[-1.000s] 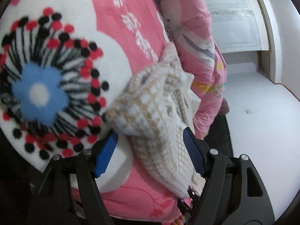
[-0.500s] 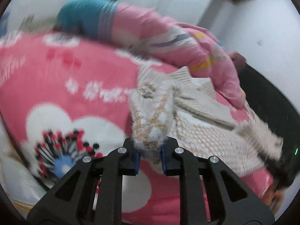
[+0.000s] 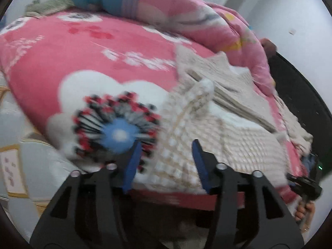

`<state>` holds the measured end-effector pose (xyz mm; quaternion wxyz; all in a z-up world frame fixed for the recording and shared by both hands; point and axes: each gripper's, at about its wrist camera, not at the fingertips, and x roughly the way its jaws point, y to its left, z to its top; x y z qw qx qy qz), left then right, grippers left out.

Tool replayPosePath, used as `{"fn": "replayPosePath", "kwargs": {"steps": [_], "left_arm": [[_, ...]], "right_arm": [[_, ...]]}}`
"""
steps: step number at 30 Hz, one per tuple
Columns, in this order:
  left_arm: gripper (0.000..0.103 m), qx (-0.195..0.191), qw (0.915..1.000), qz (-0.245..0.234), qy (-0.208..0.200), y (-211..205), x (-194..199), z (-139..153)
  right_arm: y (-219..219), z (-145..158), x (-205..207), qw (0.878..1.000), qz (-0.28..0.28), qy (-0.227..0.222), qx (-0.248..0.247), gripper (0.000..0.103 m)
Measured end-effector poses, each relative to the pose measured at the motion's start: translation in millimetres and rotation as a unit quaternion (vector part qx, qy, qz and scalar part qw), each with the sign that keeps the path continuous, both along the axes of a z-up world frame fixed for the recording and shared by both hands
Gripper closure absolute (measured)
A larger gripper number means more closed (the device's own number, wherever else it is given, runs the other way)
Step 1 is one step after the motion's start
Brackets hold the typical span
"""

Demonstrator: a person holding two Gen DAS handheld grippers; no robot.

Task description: Fold large clothes

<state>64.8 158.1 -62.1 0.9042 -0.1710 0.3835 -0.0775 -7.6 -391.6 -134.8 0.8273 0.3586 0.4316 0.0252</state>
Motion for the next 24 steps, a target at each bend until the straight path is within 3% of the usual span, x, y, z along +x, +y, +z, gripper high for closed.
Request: {"fn": "replayPosePath", "kwargs": {"steps": [2, 5, 7, 11, 14, 18, 19, 22, 23, 24], "left_arm": [[0.043, -0.001, 0.9995, 0.009, -0.031, 8, -4, 9], [0.041, 0.012, 0.9978, -0.001, -0.065, 8, -4, 25], [0.041, 0.020, 0.9960, -0.032, -0.081, -6, 0, 34], [0.041, 0.016, 0.9896, -0.119, -0.080, -57, 11, 40], [0.041, -0.005, 0.9787, -0.197, -0.057, -101, 22, 32], [0.042, 0.048, 0.9695, -0.240, -0.011, -153, 40, 1], [0.049, 0.064, 0.9691, -0.238, -0.004, -159, 41, -8], [0.064, 0.087, 0.9706, -0.224, -0.005, -166, 41, -25], [0.071, 0.099, 0.9701, -0.221, -0.015, -167, 38, -25], [0.086, 0.111, 0.9689, -0.220, -0.020, -170, 37, -26]], "right_arm": [[-9, 16, -12, 0.999, -0.022, -0.010, -0.031, 0.051], [-15, 49, -27, 0.990, -0.070, -0.019, -0.121, 0.051], [-7, 65, -26, 0.987, -0.068, -0.036, -0.144, 0.051], [47, 85, 6, 0.986, 0.029, -0.080, -0.147, 0.051], [103, 80, 47, 0.976, 0.116, -0.081, -0.163, 0.046], [143, 56, 94, 0.968, 0.149, -0.043, -0.199, 0.046], [146, 52, 103, 0.967, 0.149, -0.034, -0.206, 0.046], [154, 37, 117, 0.962, 0.159, -0.017, -0.220, 0.067], [156, 36, 114, 0.961, 0.161, -0.018, -0.222, 0.081], [158, 38, 112, 0.960, 0.166, -0.022, -0.224, 0.095]]}}
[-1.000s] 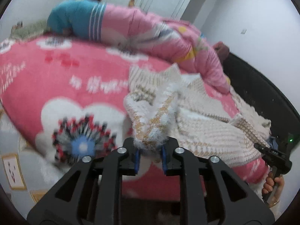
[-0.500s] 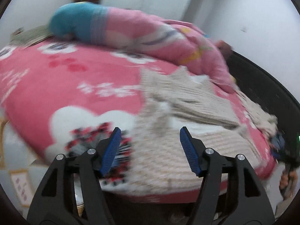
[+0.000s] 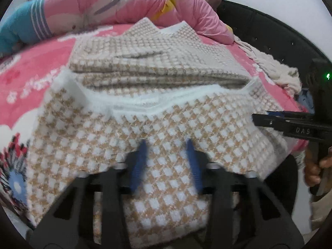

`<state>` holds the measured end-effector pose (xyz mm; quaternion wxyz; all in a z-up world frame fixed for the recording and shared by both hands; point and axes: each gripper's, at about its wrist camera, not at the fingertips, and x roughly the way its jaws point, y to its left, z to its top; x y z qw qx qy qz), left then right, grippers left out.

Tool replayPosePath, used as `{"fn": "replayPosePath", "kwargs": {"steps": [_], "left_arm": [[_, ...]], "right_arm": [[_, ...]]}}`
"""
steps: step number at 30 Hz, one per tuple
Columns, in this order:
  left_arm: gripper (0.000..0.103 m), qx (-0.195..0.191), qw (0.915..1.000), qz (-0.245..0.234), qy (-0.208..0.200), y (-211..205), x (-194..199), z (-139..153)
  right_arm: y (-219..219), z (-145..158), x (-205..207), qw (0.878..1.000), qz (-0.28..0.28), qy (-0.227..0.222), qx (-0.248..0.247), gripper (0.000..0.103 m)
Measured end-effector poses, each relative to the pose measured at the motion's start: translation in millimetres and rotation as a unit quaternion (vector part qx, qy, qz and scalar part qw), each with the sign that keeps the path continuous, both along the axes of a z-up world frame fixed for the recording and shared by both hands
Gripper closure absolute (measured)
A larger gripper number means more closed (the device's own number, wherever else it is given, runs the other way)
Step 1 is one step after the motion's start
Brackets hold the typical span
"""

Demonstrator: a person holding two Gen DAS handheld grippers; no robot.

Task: Fold large clothes
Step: 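Grasp the folded hem edge with both grippers and smooth it flat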

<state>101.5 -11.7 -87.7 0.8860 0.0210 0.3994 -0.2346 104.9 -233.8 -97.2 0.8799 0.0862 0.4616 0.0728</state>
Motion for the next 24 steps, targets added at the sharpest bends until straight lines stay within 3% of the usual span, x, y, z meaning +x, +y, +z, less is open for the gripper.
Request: {"fn": "replayPosePath", "kwargs": {"steps": [3, 7, 9, 12, 15, 21, 24], "left_arm": [[0.099, 0.005, 0.9999, -0.001, -0.013, -1, -3, 2], [0.100, 0.006, 0.9962, -0.004, -0.087, 2, -13, 45], [0.100, 0.001, 0.9938, -0.002, -0.111, 2, -10, 57], [0.100, 0.020, 0.9945, 0.001, -0.103, -6, 9, 39], [0.099, 0.052, 0.9968, -0.001, -0.061, -16, 30, -4], [0.090, -0.025, 0.9968, 0.011, -0.075, 25, 17, 22], [0.088, 0.031, 0.9949, 0.069, -0.066, 42, 37, 12]], "right_arm": [[2, 17, -10, 0.999, -0.019, -0.029, -0.014, 0.097], [0, 52, -22, 0.996, -0.035, -0.085, -0.012, 0.098], [0, 55, -22, 0.994, -0.045, -0.099, -0.022, 0.098], [-6, 29, -1, 0.995, -0.058, -0.079, -0.018, 0.098], [-4, -18, 26, 0.998, -0.054, -0.025, -0.006, 0.097], [-6, -17, 19, 0.998, -0.047, -0.034, -0.018, 0.097], [-7, -17, 19, 0.998, -0.047, -0.033, -0.011, 0.097]]}}
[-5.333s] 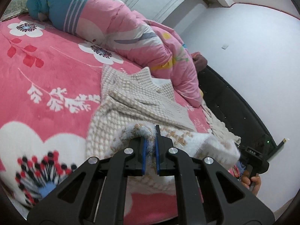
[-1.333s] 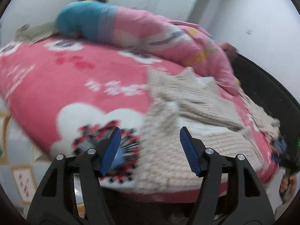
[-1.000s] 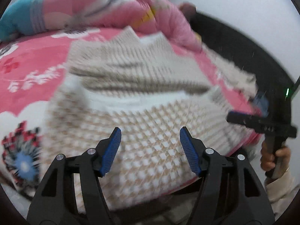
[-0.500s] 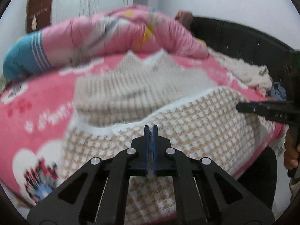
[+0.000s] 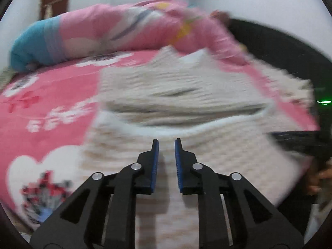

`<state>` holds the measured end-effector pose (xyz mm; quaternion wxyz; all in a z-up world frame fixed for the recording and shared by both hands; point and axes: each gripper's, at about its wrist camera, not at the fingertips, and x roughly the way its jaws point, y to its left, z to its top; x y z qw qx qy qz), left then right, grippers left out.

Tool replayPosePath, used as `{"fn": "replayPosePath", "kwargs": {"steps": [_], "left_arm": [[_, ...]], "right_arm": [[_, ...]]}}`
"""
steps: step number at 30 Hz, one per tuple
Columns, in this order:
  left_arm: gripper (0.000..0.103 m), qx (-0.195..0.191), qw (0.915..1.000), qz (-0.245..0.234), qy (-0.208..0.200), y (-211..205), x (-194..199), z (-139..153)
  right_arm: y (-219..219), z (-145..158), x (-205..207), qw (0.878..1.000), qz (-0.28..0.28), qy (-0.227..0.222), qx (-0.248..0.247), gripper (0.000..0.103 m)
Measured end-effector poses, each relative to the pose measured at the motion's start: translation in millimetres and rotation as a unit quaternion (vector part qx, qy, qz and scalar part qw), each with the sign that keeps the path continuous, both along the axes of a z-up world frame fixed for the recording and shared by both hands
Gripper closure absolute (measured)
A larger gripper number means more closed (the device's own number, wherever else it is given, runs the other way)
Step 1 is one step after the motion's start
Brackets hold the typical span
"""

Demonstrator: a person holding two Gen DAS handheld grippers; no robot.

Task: Fold large clothes
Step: 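Grasp the folded hem edge with both grippers and smooth it flat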

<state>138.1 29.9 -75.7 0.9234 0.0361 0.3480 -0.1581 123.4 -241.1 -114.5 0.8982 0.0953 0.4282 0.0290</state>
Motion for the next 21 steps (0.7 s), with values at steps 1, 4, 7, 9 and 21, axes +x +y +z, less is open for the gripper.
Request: {"fn": "replayPosePath", "kwargs": {"steps": [1, 4, 7, 9, 21], "left_arm": [[0.090, 0.007, 0.9997, 0.018, 0.016, 7, 6, -7], [0.094, -0.063, 0.9963, 0.033, 0.048, 33, 18, -13], [0.094, -0.047, 0.9976, 0.036, 0.036, 31, 14, -15], [0.094, -0.042, 0.9980, 0.037, 0.030, 29, 12, -16], [0.094, -0.048, 0.9980, 0.033, 0.024, 28, 17, -16]], "right_arm": [[-1, 2, -1, 1.000, 0.002, 0.001, 0.001, 0.096], [-11, 22, -12, 1.000, 0.002, -0.017, 0.022, 0.095], [-24, 41, -16, 0.999, -0.007, -0.045, 0.020, 0.094], [-29, 32, -4, 0.999, -0.022, -0.030, -0.014, 0.094], [-70, 41, -5, 0.996, -0.085, -0.028, -0.017, 0.099]]}}
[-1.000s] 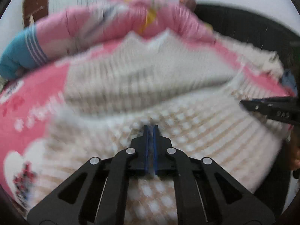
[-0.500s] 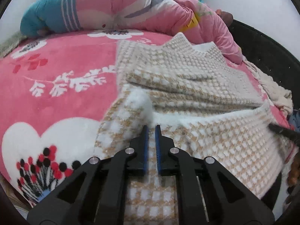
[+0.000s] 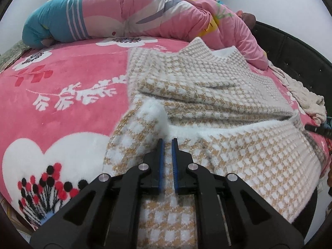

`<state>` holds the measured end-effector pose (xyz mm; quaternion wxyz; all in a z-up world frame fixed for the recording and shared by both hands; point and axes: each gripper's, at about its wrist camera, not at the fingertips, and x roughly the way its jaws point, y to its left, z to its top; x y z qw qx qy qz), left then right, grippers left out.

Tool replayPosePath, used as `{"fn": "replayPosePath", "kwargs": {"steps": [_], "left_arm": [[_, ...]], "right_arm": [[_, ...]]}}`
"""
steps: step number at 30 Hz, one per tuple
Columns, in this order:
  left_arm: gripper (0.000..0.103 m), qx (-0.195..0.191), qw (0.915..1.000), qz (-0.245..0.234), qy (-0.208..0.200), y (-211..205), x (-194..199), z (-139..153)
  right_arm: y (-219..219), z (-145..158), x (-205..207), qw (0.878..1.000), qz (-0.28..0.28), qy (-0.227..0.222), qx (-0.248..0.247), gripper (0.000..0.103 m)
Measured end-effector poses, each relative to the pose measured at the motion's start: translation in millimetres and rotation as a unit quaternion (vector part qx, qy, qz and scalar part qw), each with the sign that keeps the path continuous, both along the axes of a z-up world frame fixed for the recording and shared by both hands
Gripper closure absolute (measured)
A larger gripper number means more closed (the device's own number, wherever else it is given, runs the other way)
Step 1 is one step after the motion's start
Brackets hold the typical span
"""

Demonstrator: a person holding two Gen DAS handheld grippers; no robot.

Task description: Fold large clothes

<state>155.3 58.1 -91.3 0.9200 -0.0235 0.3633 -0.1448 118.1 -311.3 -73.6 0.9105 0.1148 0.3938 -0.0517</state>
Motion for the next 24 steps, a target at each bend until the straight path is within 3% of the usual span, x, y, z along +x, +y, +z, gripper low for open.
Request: {"fn": "replayPosePath", "kwargs": {"steps": [2, 4, 6, 10, 14, 17, 20, 21, 24], "left_arm": [[0.094, 0.000, 1.0000, -0.001, 0.000, 0, 1, -1], [0.094, -0.004, 1.0000, -0.002, 0.000, 1, 1, -1], [0.094, -0.007, 1.0000, -0.003, 0.001, 1, 1, -1], [0.094, -0.012, 0.9998, -0.013, 0.008, 4, 3, -2], [0.094, -0.023, 0.9995, -0.016, 0.016, 8, 5, -1], [0.094, -0.021, 0.9996, -0.014, 0.017, 7, 4, -1], [0.094, -0.016, 0.9997, -0.011, 0.016, 6, 5, -1], [0.094, -0.013, 0.9997, -0.011, 0.016, 5, 5, 0], [0.092, 0.004, 1.0000, -0.004, -0.003, 1, -6, 15]], "right_arm": [[3, -4, 14, 1.000, 0.009, 0.000, -0.001, 0.099], [-5, -21, 26, 0.999, -0.014, 0.027, -0.037, 0.099], [-20, -37, 25, 0.999, -0.017, 0.039, -0.002, 0.101], [-14, -13, 3, 0.999, -0.040, 0.034, 0.001, 0.095], [26, 21, -15, 0.999, 0.038, -0.014, 0.027, 0.072], [66, 26, -9, 0.992, 0.118, -0.021, 0.037, 0.069], [93, -19, 23, 0.990, 0.132, 0.050, 0.021, 0.068], [92, -41, 32, 0.989, 0.128, 0.063, 0.043, 0.066], [78, -41, 35, 0.987, 0.115, 0.053, 0.100, 0.066]]}}
